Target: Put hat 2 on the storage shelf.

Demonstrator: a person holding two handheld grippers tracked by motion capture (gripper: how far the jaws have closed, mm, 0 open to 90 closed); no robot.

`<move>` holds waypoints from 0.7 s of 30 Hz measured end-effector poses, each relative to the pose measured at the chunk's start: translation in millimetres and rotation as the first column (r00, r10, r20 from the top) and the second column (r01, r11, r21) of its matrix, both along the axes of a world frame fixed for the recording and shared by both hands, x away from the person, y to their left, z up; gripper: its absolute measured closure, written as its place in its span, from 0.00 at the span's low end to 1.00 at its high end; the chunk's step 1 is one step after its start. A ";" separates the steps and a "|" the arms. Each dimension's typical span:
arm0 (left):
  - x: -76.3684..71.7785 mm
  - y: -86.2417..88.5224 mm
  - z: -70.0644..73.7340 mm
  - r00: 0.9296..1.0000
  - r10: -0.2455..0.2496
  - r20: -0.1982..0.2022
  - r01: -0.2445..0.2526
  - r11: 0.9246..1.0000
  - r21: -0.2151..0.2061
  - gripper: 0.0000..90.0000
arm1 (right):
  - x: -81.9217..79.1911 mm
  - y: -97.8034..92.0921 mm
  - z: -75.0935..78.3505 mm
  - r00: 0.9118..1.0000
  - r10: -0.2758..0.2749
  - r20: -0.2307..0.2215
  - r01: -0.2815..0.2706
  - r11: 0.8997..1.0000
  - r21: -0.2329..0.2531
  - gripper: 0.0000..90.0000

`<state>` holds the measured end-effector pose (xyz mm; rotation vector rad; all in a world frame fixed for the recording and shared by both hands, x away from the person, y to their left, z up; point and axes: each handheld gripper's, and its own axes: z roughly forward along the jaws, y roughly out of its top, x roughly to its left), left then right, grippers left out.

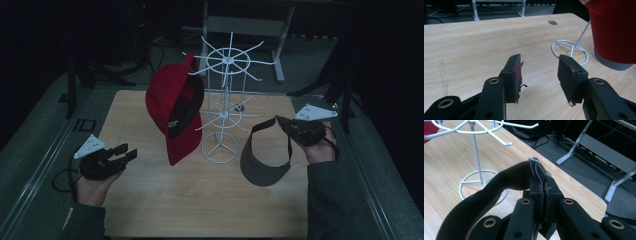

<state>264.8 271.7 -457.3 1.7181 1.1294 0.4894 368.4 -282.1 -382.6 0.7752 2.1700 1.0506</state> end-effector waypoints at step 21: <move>0.6 -0.9 -2.0 1.000 -0.001 -0.004 0.001 1.000 -0.004 0.60 | -15.6 8.9 23.9 0.997 0.046 0.066 -0.044 0.999 -0.028 0.97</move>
